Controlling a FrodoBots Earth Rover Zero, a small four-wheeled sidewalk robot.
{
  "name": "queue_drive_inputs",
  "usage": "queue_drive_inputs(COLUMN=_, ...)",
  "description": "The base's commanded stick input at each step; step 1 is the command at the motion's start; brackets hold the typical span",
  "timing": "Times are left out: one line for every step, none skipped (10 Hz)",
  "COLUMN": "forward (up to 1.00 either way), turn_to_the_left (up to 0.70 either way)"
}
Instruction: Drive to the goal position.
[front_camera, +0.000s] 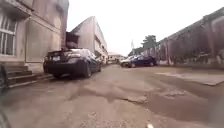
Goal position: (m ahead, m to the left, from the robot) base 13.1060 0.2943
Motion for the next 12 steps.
queue_drive_inputs(forward=0.70, turn_to_the_left=0.00)
queue_drive_inputs(forward=0.70, turn_to_the_left=0.00)
queue_drive_inputs(forward=0.70, turn_to_the_left=0.00)
queue_drive_inputs(forward=0.70, turn_to_the_left=0.00)
queue_drive_inputs(forward=0.70, turn_to_the_left=0.00)
queue_drive_inputs(forward=0.70, turn_to_the_left=0.00)
queue_drive_inputs(forward=0.70, turn_to_the_left=0.00)
queue_drive_inputs(forward=0.70, turn_to_the_left=0.00)
queue_drive_inputs(forward=0.70, turn_to_the_left=0.00)
queue_drive_inputs(forward=0.70, turn_to_the_left=0.00)
queue_drive_inputs(forward=0.70, turn_to_the_left=0.00)
queue_drive_inputs(forward=0.70, turn_to_the_left=0.00)
